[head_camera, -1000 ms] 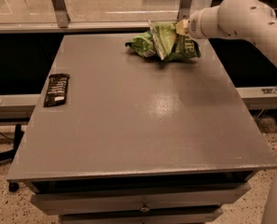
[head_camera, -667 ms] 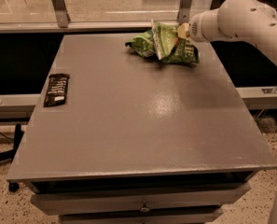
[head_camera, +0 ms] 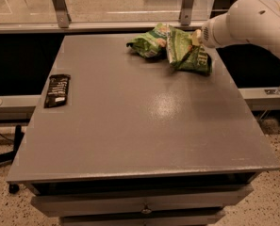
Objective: Move green jalapeno chip bag near green rice chip bag
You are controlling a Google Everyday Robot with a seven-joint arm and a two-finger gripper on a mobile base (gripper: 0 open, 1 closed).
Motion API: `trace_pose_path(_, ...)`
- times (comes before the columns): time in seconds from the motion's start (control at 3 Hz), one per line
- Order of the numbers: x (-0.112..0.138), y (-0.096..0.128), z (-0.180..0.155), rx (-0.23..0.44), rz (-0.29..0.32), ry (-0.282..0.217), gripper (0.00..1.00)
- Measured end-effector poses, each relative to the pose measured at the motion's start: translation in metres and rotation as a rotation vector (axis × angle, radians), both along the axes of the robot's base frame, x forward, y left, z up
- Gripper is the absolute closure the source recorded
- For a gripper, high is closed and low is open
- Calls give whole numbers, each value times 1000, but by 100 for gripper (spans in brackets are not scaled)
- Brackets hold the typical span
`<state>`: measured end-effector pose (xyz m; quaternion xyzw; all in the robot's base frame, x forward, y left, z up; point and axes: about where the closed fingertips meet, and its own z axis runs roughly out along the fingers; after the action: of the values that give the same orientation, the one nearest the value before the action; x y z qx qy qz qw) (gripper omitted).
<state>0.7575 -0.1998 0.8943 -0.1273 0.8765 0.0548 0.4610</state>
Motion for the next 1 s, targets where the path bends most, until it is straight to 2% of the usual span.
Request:
trace_pose_path(0.33, -12, -16, 0, -40, -48, 26, 81)
trace_pose_path(1.0, -27, -36, 5, -88, -103, 48, 36)
